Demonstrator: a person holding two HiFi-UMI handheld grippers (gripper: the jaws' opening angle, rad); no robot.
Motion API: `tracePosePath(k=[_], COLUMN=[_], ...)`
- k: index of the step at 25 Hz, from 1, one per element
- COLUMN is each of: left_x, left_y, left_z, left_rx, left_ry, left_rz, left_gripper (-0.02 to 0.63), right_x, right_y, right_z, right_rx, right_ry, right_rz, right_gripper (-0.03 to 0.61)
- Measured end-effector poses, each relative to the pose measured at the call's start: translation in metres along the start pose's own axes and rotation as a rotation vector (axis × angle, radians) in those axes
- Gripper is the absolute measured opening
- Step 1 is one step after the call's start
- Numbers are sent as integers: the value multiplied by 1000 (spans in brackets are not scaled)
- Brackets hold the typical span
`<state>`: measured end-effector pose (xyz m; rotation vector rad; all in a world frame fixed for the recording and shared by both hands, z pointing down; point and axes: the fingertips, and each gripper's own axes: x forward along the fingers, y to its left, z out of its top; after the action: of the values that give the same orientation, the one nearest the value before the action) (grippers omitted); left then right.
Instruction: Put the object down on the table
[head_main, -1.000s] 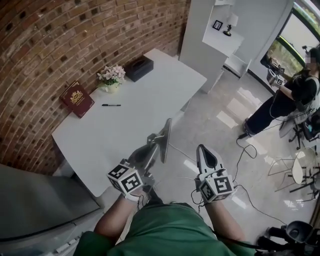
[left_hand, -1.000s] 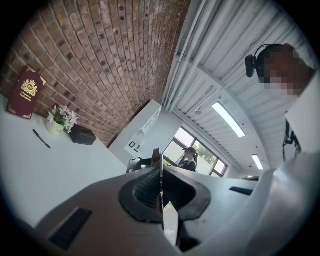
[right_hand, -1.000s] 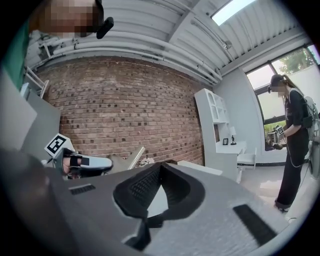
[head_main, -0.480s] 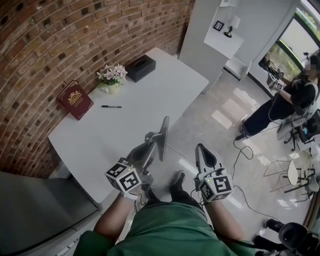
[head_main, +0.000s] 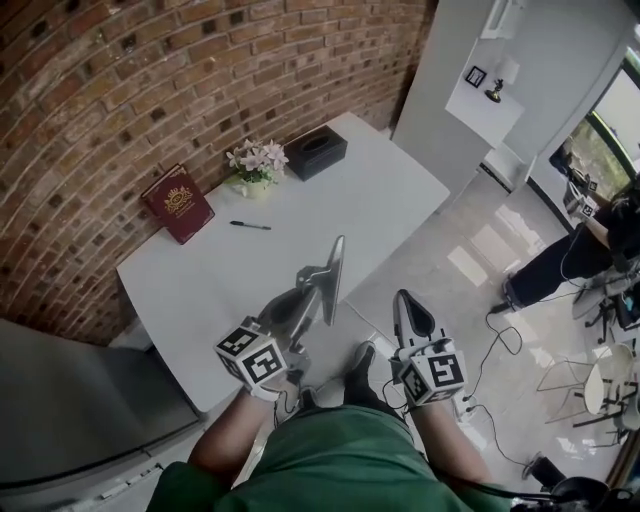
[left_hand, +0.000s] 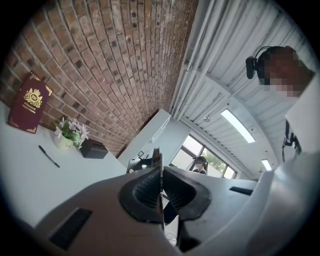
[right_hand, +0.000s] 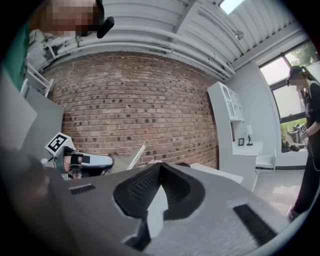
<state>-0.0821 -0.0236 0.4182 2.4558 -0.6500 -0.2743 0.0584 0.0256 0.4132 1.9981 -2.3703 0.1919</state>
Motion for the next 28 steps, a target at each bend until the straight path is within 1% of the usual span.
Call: tracePosePath(k=[7,10,14,18,21,26,28], left_x=[41,67,106,137,156,177,185], left_y=[27,35,42,51,61,75,83], left_z=[11,11,13,13,11,12,11], left_rx=[2,-17,-13,-38,-69,-102,-128], left_ry=[-1,-2,1,-11,-52,-83,-92], left_rz=[63,96,132,169,179,235,251], left_gripper=[9,9,9,9,9,9,9], right_x=[52,73,102,124,137,155,160], right_y=[-31,-56,-91,-118,-134,-153,-162], right_z=[-1,-2,0,0,1,7,6], right_rx=[38,59,82,107,116,135,132], right_ry=[-2,10,11,20,24,18,21], right_rz=[71,96,134,174,206,262,271], right_gripper=[2,3,3,3,3,2,2])
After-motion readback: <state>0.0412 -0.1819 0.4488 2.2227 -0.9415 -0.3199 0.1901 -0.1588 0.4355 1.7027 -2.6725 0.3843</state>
